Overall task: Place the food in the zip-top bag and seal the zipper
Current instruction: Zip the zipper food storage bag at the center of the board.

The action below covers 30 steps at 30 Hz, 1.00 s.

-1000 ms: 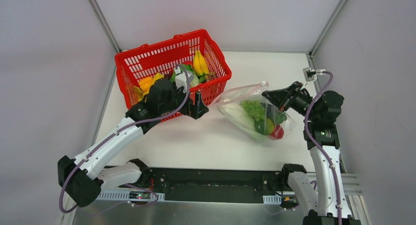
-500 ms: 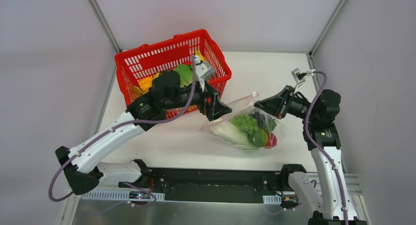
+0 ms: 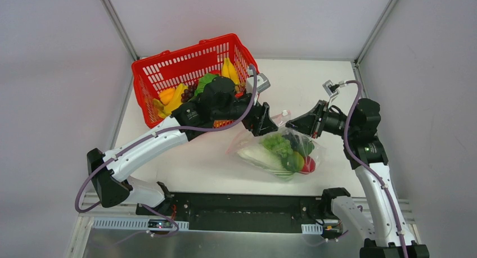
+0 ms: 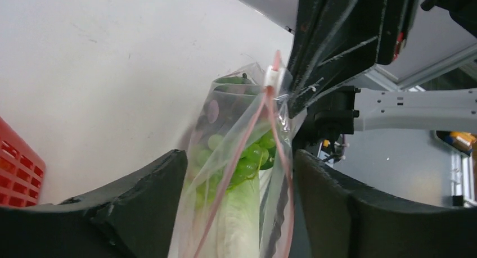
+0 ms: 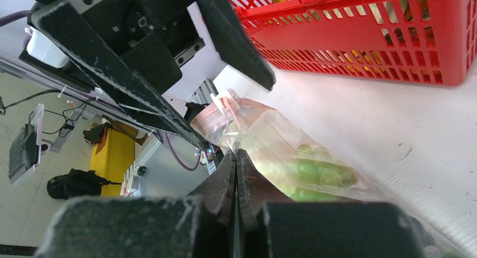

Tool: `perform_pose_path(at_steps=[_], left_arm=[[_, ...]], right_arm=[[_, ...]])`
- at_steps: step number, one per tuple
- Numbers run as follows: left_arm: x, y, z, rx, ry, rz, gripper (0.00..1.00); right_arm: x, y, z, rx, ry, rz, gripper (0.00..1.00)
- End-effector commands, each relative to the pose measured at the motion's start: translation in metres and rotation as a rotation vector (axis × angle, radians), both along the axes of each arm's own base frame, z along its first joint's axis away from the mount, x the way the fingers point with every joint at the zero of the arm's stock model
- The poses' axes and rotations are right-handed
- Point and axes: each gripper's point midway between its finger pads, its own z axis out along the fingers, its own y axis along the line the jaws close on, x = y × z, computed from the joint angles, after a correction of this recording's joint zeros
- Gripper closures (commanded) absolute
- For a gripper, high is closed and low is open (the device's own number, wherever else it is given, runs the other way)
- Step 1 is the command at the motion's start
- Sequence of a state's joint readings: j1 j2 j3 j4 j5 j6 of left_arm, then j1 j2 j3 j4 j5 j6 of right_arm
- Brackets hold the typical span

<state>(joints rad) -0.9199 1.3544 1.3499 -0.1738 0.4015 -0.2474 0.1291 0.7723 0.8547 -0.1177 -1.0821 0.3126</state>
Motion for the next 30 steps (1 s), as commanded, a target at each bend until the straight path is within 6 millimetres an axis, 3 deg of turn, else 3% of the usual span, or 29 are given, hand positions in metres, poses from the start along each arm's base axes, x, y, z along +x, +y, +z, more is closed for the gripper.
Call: perform_pose_path(at_steps=[1,4,7,11,14,18,20,24,30], left_arm=[[-0.014,-0.005,0.019,-0.032,-0.037,-0.072,0.42],[-0.019,-0.003,0.010,-0.007,-0.021,-0.090,0.64],[-0.020,0.000,0.006,0.005,-0.022,-0.086,0.74],[-0.018,0.000,0.010,0.001,-0.037,-0.083,0.98],[-0.017,-0.002,0.017,-0.016,-0.049,-0.081,1.00],[-0.019,-0.001,0.034,-0.056,-0.080,-0.086,1.00],[-0.023,0.003,0.043,-0.072,-0.102,-0.103,1.00],[-0.033,0.012,0.051,-0.074,-0.143,-0.137,1.00],[-0.046,0.014,0.051,-0.056,-0.163,-0.219,1.00]], right_arm=[[-0.001,0.001,0.029,0.000,-0.137,0.002,1.00],[0.002,0.001,0.031,-0.008,-0.150,-0.001,1.00],[0.000,0.002,0.033,-0.011,-0.158,0.021,1.00],[-0.003,0.002,0.033,-0.019,-0.181,0.042,0.97],[-0.009,0.004,0.034,-0.019,-0.195,0.088,0.87],[-0.005,0.002,0.034,-0.045,-0.195,0.070,0.50],[0.002,0.000,0.040,-0.064,-0.209,0.036,0.37],[0.005,0.001,0.051,-0.084,-0.229,0.065,0.24],[0.005,0.002,0.034,-0.151,-0.270,0.204,0.23]])
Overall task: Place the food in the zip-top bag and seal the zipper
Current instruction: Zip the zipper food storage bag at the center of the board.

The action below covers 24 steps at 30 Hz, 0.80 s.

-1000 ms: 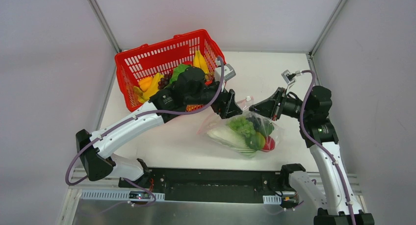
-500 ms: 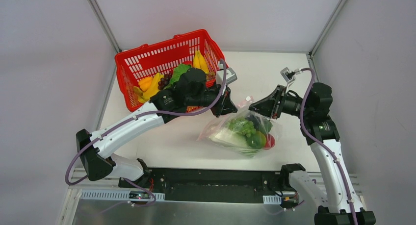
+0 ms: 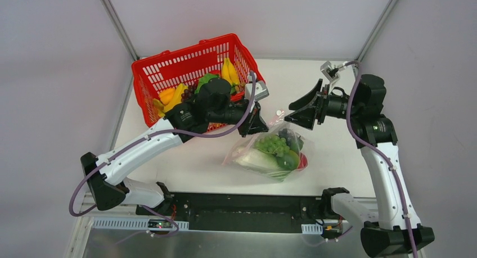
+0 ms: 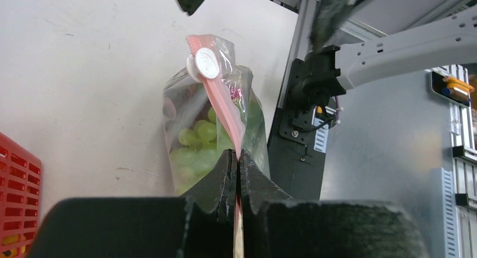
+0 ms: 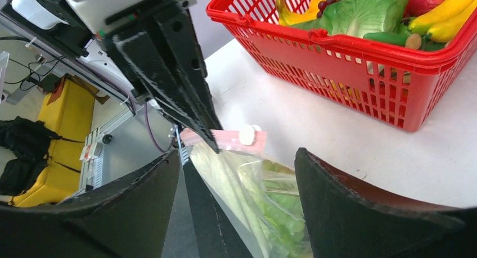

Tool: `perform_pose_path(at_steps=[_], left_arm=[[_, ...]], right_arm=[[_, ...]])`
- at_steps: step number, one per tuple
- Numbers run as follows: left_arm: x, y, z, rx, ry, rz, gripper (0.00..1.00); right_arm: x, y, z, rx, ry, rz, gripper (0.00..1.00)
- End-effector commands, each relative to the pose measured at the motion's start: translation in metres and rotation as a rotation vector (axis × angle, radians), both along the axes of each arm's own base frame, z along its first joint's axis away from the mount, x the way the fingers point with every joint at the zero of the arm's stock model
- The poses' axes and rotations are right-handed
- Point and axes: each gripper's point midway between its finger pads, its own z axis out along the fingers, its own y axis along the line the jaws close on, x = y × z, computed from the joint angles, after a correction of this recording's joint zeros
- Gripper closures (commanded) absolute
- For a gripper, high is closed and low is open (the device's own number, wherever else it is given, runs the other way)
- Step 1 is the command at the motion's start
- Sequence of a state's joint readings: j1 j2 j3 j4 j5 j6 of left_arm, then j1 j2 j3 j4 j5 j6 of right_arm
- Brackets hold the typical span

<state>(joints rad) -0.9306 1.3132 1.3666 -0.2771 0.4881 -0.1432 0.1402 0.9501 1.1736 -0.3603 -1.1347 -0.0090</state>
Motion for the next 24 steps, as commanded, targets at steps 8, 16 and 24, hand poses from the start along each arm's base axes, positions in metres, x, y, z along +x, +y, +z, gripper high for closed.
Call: perform_pose_path(at_steps=[8,16,24], left_arm=[[-0.024,-0.002,0.052,-0.116,-0.114,-0.147,1.00],[-0.024,-0.006,0.048,-0.098,-0.111,-0.173,1.00],[-0.020,-0.008,0.043,-0.072,-0.111,-0.172,1.00]], right_arm=[[-0.011,0.007,-0.021,0.000,-0.092,0.289,0.32],[-0.008,0.016,-0.022,0.043,-0.061,0.340,0.54],[-0.014,0.025,-0.023,0.057,-0.028,0.377,0.67]])
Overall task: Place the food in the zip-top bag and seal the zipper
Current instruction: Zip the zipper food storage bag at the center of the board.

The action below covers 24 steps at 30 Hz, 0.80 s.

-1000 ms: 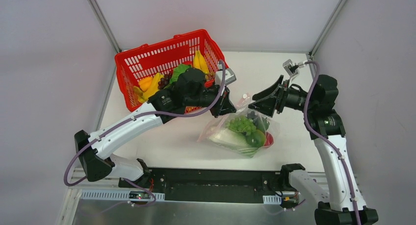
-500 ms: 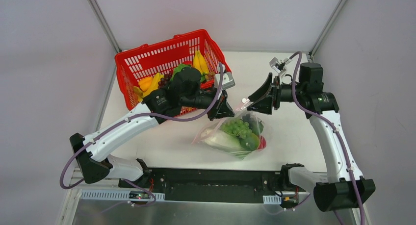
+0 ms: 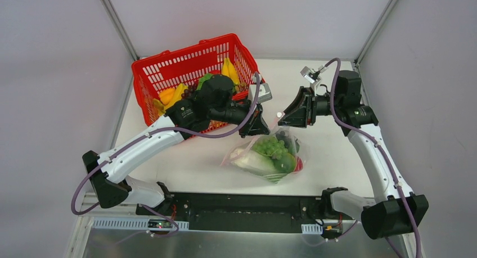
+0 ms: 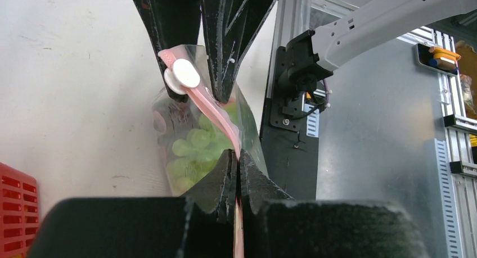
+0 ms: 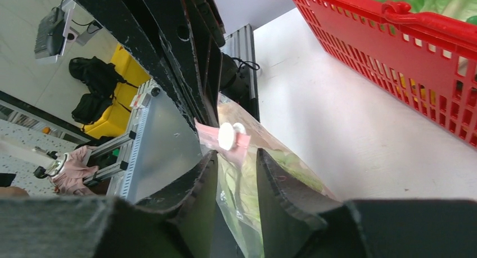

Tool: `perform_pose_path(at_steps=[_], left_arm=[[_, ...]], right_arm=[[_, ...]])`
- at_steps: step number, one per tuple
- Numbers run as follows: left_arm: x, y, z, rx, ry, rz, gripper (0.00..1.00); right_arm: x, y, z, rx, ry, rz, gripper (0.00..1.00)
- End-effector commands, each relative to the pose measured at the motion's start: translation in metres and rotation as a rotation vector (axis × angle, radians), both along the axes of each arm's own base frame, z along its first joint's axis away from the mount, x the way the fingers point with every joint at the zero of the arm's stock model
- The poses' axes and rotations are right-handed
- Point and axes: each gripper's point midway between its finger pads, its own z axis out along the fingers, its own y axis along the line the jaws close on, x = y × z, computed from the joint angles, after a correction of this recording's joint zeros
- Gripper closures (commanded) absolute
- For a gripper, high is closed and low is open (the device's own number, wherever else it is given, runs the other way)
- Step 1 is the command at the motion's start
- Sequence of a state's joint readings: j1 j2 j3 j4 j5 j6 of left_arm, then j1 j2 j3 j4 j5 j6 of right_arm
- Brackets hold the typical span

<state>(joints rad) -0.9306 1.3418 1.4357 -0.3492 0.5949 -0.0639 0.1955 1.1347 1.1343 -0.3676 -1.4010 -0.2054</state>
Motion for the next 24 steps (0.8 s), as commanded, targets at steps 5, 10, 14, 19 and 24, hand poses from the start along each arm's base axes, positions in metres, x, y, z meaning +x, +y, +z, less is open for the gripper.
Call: perform_pose_path(at_steps=[5,10,14,19,24], left_arm=[[-0.002,-0.002,0.032,-0.070,-0.090,-0.027,1.00],[0.007,0.006,0.030,-0.056,-0.106,0.048,1.00],[0.018,0.008,0.036,-0.090,-0.072,0.148,0.33],[0.026,-0.004,0.064,-0.190,-0.031,0.182,0.16],[0.022,-0.023,0.078,-0.214,-0.008,0.099,0.27]], right_arm=[[-0.006,0.004,0.011,0.021,-0.070,0.025,0.93],[-0.008,0.002,0.014,0.008,-0.106,-0.017,1.00],[-0.002,0.000,0.013,-0.015,-0.129,-0.116,1.00],[-0.010,-0.002,0.011,0.005,-0.158,-0.158,1.00],[-0.017,-0.003,0.015,0.016,-0.174,-0.153,1.00]])
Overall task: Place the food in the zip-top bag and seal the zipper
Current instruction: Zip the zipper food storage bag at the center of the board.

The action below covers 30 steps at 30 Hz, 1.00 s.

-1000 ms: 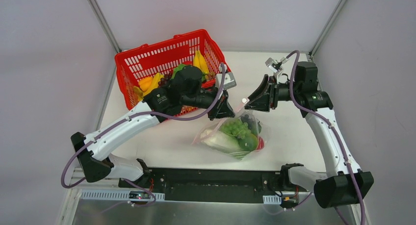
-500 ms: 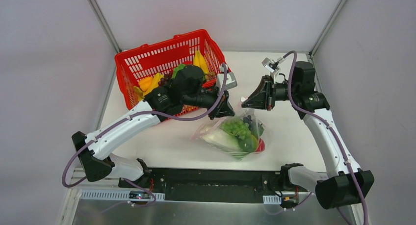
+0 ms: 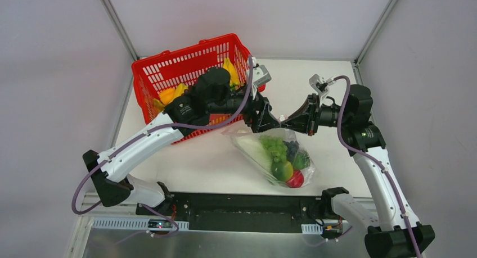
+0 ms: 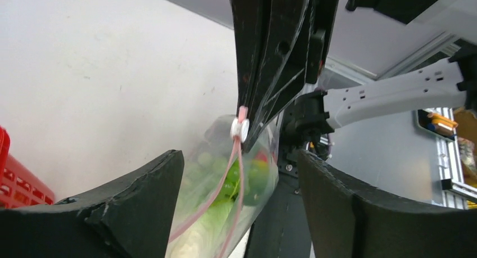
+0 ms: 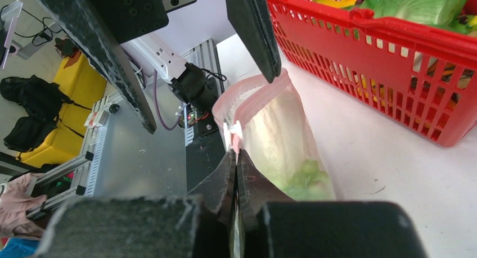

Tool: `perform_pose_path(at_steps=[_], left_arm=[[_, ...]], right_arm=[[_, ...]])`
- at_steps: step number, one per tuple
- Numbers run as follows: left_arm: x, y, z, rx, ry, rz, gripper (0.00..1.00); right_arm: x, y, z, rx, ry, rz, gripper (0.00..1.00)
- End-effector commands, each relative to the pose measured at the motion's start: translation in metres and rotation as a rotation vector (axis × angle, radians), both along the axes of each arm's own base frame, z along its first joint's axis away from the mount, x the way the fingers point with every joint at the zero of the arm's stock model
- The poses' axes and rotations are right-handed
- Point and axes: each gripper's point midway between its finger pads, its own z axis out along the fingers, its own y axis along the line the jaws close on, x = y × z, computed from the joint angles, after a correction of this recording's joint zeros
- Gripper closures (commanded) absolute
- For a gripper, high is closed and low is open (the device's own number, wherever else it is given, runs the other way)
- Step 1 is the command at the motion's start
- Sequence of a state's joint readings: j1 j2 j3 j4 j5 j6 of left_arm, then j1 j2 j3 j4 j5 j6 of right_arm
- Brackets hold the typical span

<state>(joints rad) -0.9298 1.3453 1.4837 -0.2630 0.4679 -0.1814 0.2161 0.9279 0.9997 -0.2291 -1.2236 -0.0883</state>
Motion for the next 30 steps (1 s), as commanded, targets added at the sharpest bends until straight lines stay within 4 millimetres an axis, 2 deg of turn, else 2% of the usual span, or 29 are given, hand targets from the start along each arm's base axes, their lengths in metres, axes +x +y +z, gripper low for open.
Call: perform_pose_path(at_steps=[1,5,10,15,20,25,30], left_arm=[[-0.005,-0.020,0.043,-0.119,-0.016,-0.078,0.28],[-0.006,-0.029,0.040,-0.114,-0.005,-0.124,0.37],[-0.008,-0.034,0.025,-0.070,0.027,-0.163,0.46],[-0.013,-0.031,0.019,-0.049,0.024,-0.180,0.66],[-0.010,-0.024,0.015,-0.026,0.002,-0.153,0.76],[-0.010,-0.020,0.012,-0.009,-0.008,-0.142,0.97],[-0.008,-0.015,0.010,0.012,-0.028,-0.121,1.00]], right_arm=[[-0.004,0.001,0.015,0.027,-0.071,0.007,1.00],[-0.006,0.002,0.012,0.025,-0.060,0.015,1.00],[-0.009,0.000,0.013,0.024,-0.072,0.013,1.00],[-0.009,0.000,0.014,0.024,-0.071,0.013,1.00],[-0.009,0.000,0.015,0.024,-0.078,0.007,1.00],[-0.008,0.000,0.016,0.025,-0.076,0.004,1.00],[-0.008,0.000,0.015,0.023,-0.077,-0.003,1.00]])
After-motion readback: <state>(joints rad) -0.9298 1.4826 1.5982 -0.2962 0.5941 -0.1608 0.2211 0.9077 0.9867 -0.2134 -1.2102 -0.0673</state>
